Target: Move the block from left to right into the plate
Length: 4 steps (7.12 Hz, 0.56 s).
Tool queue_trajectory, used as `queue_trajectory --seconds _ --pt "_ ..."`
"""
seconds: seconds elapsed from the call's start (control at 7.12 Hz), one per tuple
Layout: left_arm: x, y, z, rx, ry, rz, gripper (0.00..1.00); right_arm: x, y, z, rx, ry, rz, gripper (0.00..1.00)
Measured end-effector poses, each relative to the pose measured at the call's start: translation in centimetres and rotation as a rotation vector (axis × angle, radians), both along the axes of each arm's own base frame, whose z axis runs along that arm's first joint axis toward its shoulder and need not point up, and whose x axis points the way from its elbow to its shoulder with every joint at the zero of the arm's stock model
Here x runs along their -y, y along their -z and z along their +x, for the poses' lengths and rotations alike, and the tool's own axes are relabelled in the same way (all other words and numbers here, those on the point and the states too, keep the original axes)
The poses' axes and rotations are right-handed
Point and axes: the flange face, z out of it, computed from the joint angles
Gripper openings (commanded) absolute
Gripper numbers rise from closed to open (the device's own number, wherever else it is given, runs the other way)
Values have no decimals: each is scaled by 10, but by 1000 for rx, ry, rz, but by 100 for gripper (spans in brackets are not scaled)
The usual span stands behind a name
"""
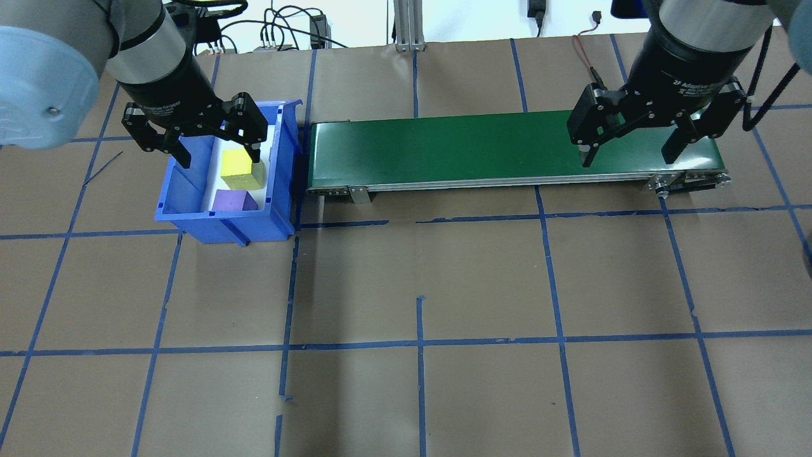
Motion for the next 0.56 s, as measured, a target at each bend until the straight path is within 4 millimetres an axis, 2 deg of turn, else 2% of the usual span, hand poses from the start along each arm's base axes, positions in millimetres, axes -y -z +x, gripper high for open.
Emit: queue_trajectory --seconds 0.28,0.56 --pt "39 38 44 -6 36 4 100 0 0 0 0 0 0 100" --pt "67 83 67 -12 42 27 100 0 0 0 0 0 0 100"
